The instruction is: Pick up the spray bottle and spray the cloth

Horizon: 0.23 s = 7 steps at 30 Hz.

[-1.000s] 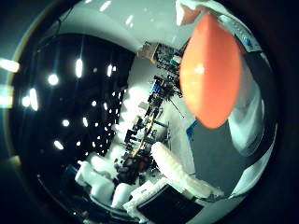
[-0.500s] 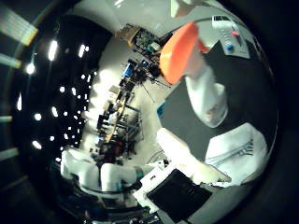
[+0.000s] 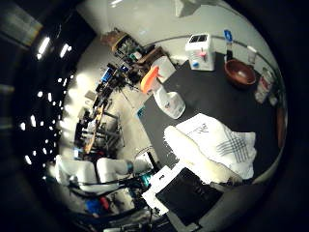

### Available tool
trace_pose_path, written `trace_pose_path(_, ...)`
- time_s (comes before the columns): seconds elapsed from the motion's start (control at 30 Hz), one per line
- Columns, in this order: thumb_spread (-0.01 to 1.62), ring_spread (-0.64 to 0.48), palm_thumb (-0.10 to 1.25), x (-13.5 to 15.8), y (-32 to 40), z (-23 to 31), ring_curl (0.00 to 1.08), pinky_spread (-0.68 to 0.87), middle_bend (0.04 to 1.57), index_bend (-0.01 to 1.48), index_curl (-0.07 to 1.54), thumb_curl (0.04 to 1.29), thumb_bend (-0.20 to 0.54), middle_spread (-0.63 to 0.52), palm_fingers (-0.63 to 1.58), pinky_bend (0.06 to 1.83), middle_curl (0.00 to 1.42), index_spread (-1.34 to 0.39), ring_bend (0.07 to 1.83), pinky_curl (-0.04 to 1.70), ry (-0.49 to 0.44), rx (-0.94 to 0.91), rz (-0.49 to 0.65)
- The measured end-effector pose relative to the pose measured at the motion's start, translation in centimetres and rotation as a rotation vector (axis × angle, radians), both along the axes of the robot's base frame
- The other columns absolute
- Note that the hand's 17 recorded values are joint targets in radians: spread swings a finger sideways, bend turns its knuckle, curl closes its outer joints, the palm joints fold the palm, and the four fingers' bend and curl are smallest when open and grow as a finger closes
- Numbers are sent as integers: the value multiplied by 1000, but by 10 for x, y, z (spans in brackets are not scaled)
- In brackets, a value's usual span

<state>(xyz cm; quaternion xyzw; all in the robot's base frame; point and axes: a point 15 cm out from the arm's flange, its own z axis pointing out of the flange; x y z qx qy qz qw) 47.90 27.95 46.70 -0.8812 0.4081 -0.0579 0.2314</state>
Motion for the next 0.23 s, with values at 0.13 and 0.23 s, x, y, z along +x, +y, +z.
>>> trace_pose_path(0.13,974,282,604,-5,-25,-11,204,656,168,271,370,494,-27,-54,296,607,257,-489,196,187,-11,-68,-55)
trace_pose_path(0.23,975,284,604,-9,-33,-17,206,657,171,272,371,495,-27,-42,296,607,254,-494,195,191,-6,-89,-73)
